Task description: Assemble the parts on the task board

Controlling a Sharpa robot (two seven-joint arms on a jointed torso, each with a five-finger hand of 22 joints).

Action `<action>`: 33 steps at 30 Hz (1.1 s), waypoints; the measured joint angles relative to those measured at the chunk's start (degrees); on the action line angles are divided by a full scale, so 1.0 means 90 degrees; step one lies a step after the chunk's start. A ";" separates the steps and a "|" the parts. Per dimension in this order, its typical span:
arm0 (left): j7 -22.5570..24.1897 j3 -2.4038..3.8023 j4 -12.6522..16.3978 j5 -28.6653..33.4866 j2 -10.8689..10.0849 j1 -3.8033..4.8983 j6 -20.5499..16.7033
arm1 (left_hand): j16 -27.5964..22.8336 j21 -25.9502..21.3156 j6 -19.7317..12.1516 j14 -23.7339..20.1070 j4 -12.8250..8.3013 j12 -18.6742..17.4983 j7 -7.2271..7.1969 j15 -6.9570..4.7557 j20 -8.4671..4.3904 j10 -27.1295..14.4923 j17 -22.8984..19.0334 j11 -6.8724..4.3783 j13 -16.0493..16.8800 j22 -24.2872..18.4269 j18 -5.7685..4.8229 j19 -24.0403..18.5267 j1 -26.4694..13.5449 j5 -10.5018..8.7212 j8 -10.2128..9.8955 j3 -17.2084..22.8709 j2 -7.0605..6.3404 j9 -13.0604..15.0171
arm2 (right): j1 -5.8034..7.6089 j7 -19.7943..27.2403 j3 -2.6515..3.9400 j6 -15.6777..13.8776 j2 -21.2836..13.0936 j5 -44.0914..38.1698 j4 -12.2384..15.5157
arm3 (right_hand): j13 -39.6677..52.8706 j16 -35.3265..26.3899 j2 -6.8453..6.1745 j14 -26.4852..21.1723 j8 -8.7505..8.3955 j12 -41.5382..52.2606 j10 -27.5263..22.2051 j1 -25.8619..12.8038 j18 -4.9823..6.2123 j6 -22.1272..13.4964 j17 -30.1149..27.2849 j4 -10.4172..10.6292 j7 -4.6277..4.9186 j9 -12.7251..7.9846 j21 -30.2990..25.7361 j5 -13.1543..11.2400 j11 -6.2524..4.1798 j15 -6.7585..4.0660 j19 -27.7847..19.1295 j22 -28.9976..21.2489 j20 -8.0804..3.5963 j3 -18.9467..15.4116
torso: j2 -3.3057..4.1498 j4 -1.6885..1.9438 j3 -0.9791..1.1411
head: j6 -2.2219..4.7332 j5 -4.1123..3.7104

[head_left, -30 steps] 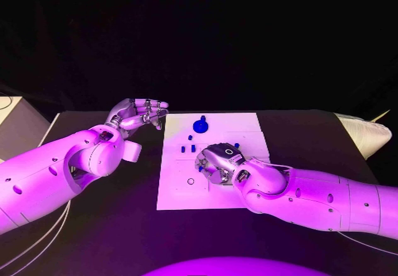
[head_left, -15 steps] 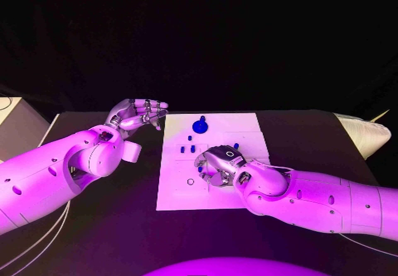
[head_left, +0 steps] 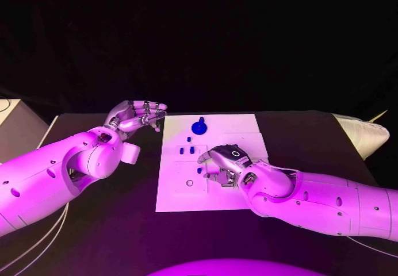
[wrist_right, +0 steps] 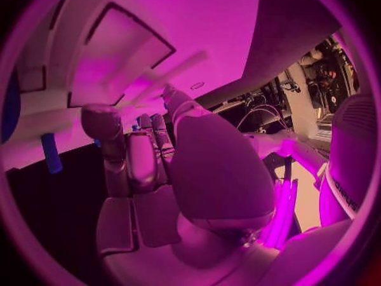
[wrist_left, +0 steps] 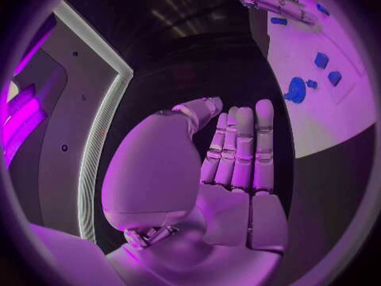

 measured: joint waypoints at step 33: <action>-0.0008 -0.0001 -0.0021 0.0001 -0.0013 -0.0084 0.0083 | 0.0000 0.0000 0.0000 0.0000 0.0000 0.0026 0.0000 0.0000 0.0000 0.0000 -0.0005 0.0000 0.0000 -0.0006 0.0000 0.0000 0.0026 0.0000 0.0029 0.0000 0.0026 -0.0005 | 0.0916 0.0381 0.0199 0.0962 -0.1176 0.1227 -0.0006 | 0.0015 0.0386 -0.0123 0.0001 -0.0044 0.0317 0.0721 0.0008 -0.0001 0.0172 0.0452 0.0356 0.0018 -0.0045 0.0757 0.0046 -0.0184 -0.0048 0.0301 0.0859 -0.0117 0.0543 | -0.0001 0.0001 0.0005 | 0.0101 -0.0079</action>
